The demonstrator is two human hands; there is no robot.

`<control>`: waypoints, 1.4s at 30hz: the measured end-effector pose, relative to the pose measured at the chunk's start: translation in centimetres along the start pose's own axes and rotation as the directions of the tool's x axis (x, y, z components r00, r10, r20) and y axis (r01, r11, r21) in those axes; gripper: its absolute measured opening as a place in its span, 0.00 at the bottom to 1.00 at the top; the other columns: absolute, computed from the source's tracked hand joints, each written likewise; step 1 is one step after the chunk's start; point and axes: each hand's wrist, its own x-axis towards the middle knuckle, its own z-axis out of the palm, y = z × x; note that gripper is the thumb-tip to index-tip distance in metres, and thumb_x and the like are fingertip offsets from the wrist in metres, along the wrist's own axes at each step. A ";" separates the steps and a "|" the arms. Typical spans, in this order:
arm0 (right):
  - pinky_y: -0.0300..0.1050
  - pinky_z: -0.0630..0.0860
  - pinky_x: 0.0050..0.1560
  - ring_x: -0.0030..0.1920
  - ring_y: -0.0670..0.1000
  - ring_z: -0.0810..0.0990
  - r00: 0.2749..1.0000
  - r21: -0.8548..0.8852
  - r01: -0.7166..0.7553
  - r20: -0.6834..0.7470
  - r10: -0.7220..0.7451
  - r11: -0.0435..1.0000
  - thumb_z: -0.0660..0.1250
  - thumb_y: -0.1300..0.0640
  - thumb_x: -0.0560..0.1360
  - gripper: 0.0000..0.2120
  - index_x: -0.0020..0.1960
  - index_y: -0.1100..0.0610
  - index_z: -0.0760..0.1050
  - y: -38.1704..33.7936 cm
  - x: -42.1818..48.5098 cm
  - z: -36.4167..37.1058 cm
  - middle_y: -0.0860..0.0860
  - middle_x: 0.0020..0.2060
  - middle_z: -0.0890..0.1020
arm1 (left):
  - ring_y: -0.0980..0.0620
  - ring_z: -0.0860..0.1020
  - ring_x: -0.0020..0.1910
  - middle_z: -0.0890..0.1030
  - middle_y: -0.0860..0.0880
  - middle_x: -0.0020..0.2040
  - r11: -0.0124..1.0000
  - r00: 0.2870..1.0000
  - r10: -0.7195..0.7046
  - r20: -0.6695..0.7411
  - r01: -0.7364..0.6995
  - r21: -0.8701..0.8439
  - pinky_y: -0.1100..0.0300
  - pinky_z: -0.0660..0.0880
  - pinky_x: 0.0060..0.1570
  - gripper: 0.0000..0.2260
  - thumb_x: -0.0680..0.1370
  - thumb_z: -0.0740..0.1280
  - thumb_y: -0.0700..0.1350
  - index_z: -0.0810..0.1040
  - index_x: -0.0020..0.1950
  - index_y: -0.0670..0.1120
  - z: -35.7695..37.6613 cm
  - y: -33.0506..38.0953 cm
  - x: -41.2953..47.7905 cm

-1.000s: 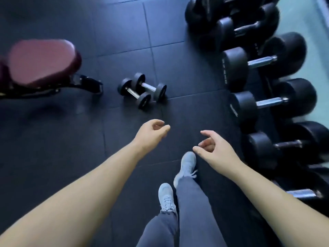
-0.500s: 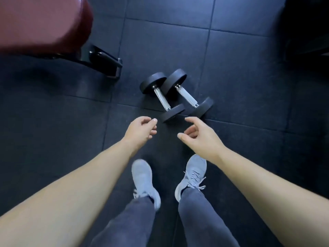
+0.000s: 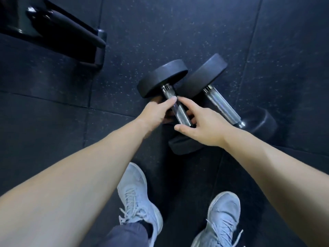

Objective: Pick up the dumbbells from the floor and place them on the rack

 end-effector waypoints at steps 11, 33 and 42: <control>0.34 0.68 0.51 0.37 0.36 0.71 0.991 0.124 0.020 0.125 -0.036 0.992 0.72 0.43 0.76 0.46 0.82 0.35 0.45 0.0 1.8 -0.4 0.34 0.44 0.73 | 0.44 0.84 0.55 0.85 0.43 0.55 0.979 0.999 -0.034 -0.019 0.030 -0.204 0.44 0.82 0.57 0.12 0.84 0.65 0.49 0.82 0.61 0.44 0.3 -0.7 0.9; 0.31 0.75 0.45 0.36 0.36 0.80 0.985 0.400 0.124 0.062 -0.162 0.908 0.77 0.54 0.74 0.52 0.82 0.35 0.44 -8.6 -10.5 -1.4 0.42 0.44 0.79 | 0.44 0.86 0.47 0.86 0.43 0.50 0.979 0.978 0.203 -0.047 -0.202 0.032 0.49 0.84 0.46 0.09 0.83 0.69 0.44 0.79 0.62 0.44 -0.3 2.9 -15.0; 0.57 0.82 0.47 0.36 0.48 0.77 0.997 0.634 0.064 -0.008 -0.075 0.771 0.76 0.56 0.72 0.53 0.79 0.27 0.44 -13.8 -24.8 -4.8 0.53 0.41 0.80 | 0.53 0.85 0.49 0.85 0.50 0.48 0.948 0.964 0.227 0.137 -0.251 0.196 0.57 0.81 0.51 0.12 0.79 0.73 0.37 0.78 0.61 0.44 3.2 7.4 -28.1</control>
